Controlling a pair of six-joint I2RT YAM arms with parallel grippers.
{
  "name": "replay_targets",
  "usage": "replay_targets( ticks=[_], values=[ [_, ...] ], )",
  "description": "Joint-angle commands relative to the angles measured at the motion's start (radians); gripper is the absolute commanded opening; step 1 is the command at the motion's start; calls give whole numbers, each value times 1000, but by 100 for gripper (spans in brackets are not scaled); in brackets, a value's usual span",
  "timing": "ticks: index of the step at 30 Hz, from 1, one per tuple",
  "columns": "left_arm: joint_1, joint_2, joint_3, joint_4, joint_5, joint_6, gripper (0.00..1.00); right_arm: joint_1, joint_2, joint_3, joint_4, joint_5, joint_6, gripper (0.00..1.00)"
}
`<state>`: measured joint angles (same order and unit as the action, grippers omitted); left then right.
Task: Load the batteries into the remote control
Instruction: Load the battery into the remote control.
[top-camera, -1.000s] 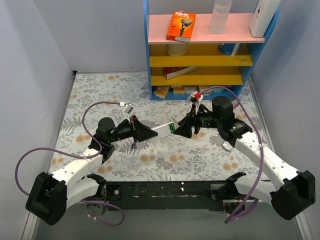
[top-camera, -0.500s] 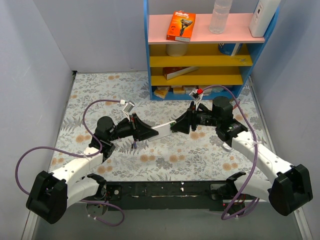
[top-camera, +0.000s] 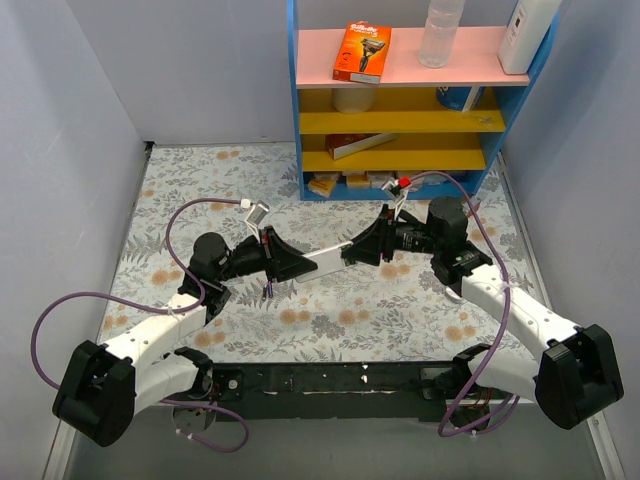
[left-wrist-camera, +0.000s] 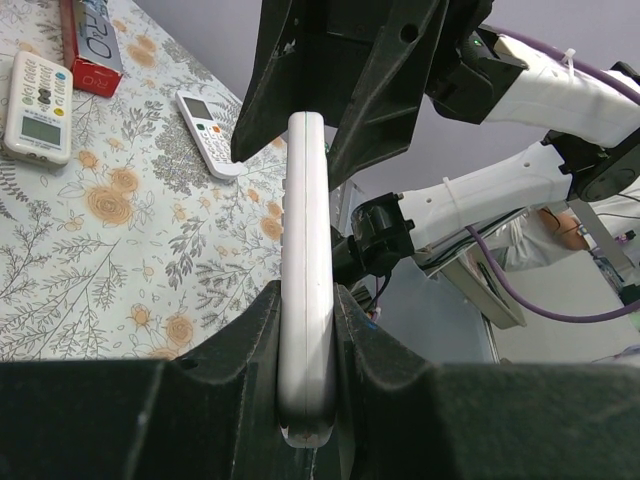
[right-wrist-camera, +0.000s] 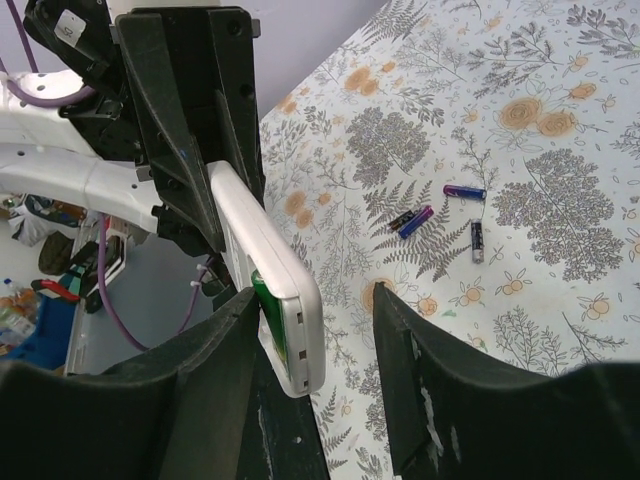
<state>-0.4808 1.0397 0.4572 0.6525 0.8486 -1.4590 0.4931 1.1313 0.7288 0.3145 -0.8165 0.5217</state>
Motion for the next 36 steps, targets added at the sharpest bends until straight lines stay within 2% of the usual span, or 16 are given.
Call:
replay_targets(
  ticks=[1, 11, 18, 25, 29, 33, 36],
  values=[
    [-2, -17, 32, 39, 14, -4, 0, -13, -10, -19, 98, -29, 43, 55],
    [-4, -24, 24, 44, 29, -12, 0, -18, -8, -40, 210, -49, 133, 54],
    [-2, -35, 17, 44, 20, -14, 0, -19, -5, -61, 227, -53, 146, 51],
    [-2, -41, 14, 50, 23, -18, 0, -19, -2, -91, 233, -64, 141, 27],
    [-4, -32, 15, 59, 29, -17, 0, -19, 4, -88, 227, -64, 138, 22],
    [-4, -26, 9, 67, 30, -18, 0, -19, 13, -72, 224, -62, 139, 22],
    [-4, -30, 9, 46, 5, -12, 0, -21, 7, -60, 224, -62, 136, 29]
  ],
)
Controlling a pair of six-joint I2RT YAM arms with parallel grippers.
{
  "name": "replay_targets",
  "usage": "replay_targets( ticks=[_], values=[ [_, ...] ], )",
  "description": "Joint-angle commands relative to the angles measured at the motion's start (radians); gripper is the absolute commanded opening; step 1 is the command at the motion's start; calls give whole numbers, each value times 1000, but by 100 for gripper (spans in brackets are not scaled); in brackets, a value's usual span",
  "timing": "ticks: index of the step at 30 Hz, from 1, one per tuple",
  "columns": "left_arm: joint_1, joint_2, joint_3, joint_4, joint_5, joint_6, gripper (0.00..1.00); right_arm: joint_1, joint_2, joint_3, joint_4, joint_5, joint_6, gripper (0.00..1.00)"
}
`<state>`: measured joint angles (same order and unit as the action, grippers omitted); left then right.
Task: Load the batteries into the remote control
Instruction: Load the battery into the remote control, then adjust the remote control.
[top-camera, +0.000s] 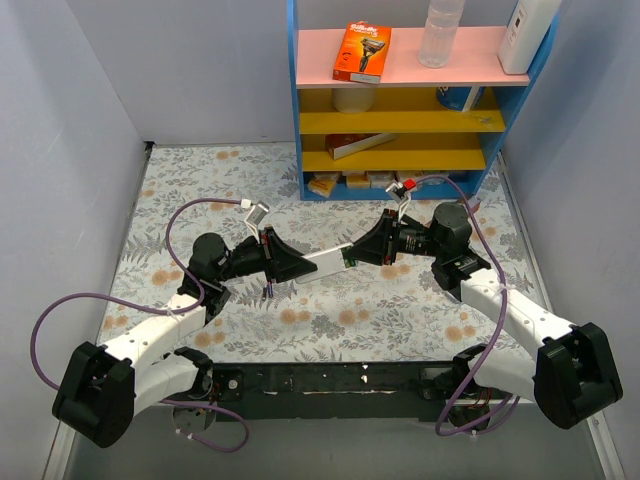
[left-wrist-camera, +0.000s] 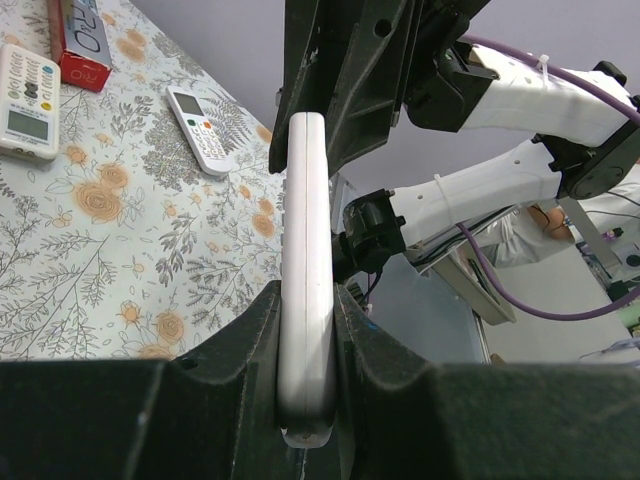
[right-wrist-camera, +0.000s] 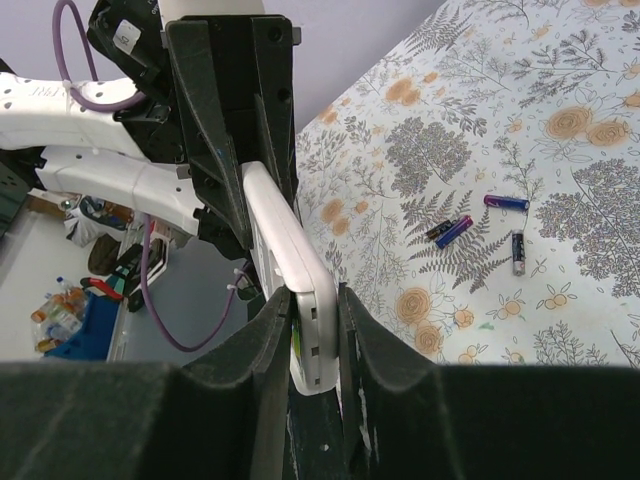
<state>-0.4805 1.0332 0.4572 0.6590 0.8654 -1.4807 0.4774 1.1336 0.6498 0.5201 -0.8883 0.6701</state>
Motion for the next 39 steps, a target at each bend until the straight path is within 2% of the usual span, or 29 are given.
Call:
replay_targets(
  ticks=[1, 3, 6, 10, 12, 21, 25, 29, 32, 33, 36, 37, 39],
  values=[
    [-3, -25, 9, 4, -28, 22, 0, -5, 3, 22, 15, 11, -18, 33],
    [-4, -28, 11, -41, -64, 39, 0, -6, -8, 46, -36, 21, -43, 45],
    [-3, -25, 11, -101, -77, 59, 0, -16, -18, 80, -161, 40, -130, 51],
    [-3, -27, -14, -86, -57, 40, 0, -25, -29, 99, -241, 48, -196, 52],
    [-3, -30, -18, -70, -48, 25, 0, -25, -26, 97, -247, 31, -204, 50],
    [-3, -12, 0, -10, 46, -6, 0, -26, 9, 71, -174, -56, -150, 49],
    [-4, -5, 4, 1, 60, -10, 0, -25, 17, 44, -74, -103, -69, 49],
    [-3, 13, 15, 4, 73, -10, 0, -23, 28, 10, 41, -142, 12, 38],
    [-3, 22, 18, 14, 70, -15, 0, -25, 20, -15, 101, -149, 51, 14],
    [-4, 22, 21, 8, 67, -13, 0, -23, 17, -18, 100, -141, 51, 2],
    [-4, 15, 28, -19, 47, 2, 8, -25, 2, -27, 78, -114, 49, 1],
    [-4, 2, 28, -27, 34, 6, 22, -25, -3, -27, 72, -106, 49, 1],
    [-4, -15, 14, -50, -29, 10, 44, -25, -17, -29, 73, -57, 75, 1]
  ],
)
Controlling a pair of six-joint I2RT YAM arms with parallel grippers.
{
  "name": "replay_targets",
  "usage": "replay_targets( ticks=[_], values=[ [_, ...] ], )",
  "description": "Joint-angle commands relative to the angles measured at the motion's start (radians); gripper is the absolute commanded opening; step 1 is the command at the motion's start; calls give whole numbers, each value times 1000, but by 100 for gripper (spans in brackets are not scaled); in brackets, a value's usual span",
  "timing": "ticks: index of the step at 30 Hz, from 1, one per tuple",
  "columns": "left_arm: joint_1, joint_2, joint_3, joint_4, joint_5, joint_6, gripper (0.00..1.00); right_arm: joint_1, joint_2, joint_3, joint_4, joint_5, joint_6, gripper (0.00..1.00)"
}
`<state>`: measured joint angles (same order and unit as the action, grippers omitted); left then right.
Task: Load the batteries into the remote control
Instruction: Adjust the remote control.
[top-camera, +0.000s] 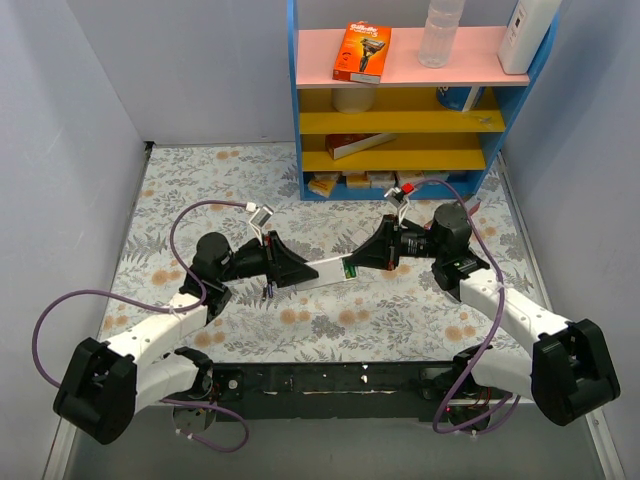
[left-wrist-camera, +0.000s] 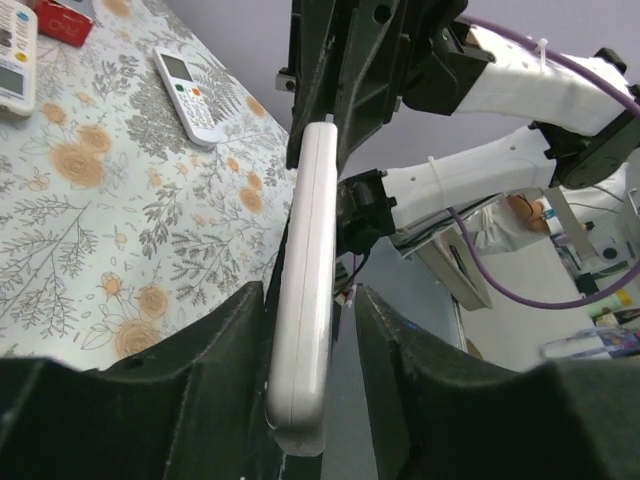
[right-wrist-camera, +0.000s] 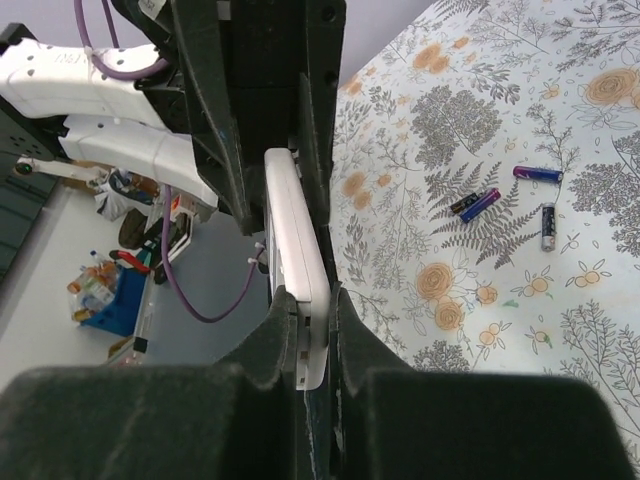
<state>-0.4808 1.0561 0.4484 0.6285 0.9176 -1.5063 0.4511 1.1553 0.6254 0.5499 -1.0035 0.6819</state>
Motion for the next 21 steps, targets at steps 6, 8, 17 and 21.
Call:
replay_targets(
  ticks=[6, 8, 17, 21],
  values=[
    [-2, -152, 21, -130, -344, 58, 87, 1, -95, -117, 229, 260, 234, 1],
    [-2, -188, -11, -125, -402, 40, 90, 1, -121, -150, 268, 310, 301, 1],
    [-18, -251, -128, 33, -578, -162, 98, 60, -241, -233, 226, 652, 454, 1],
    [-45, -213, -113, 98, -654, -207, 98, 147, -252, -237, 225, 804, 494, 1]
  ],
)
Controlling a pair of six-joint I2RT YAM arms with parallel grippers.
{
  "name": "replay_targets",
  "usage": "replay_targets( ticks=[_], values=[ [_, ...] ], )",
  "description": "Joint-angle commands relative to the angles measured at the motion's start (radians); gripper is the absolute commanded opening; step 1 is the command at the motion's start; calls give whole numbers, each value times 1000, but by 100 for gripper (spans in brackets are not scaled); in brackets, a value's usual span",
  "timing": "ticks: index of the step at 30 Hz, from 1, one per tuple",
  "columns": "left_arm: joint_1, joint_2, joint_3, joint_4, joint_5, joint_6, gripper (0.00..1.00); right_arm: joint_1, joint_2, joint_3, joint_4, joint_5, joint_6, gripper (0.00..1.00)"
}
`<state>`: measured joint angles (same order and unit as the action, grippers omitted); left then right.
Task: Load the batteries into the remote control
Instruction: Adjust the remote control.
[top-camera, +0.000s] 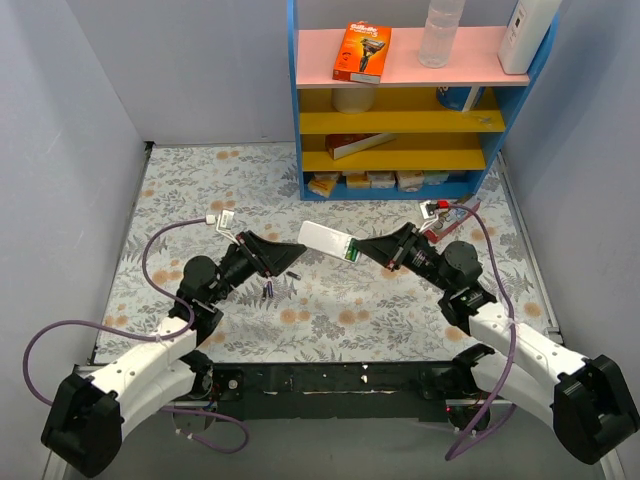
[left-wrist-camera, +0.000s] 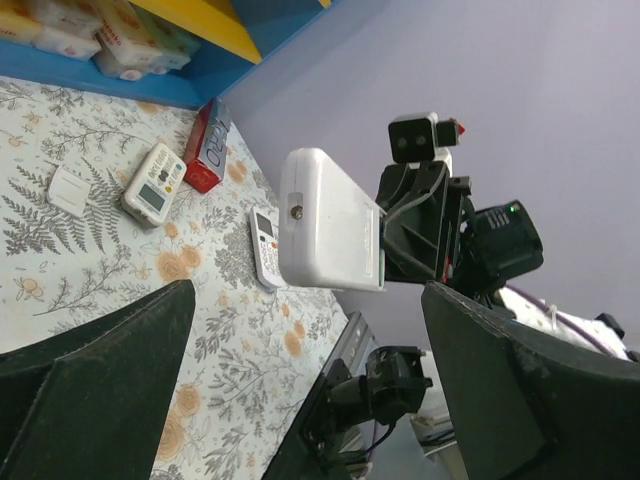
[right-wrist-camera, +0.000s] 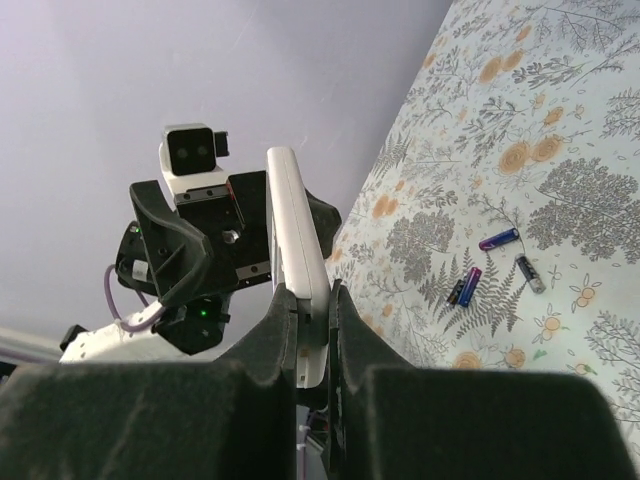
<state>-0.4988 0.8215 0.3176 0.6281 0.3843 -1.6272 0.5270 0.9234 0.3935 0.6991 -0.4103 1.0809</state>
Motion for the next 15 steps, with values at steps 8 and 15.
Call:
replay_targets(
  ticks=[8, 15],
  values=[
    [-136, 143, 78, 176, -258, -109, 98, 162, -23, -10, 97, 358, 137, 1],
    [-188, 228, 77, 309, -295, -123, 88, 244, 14, 2, 125, 441, 175, 1]
  ],
)
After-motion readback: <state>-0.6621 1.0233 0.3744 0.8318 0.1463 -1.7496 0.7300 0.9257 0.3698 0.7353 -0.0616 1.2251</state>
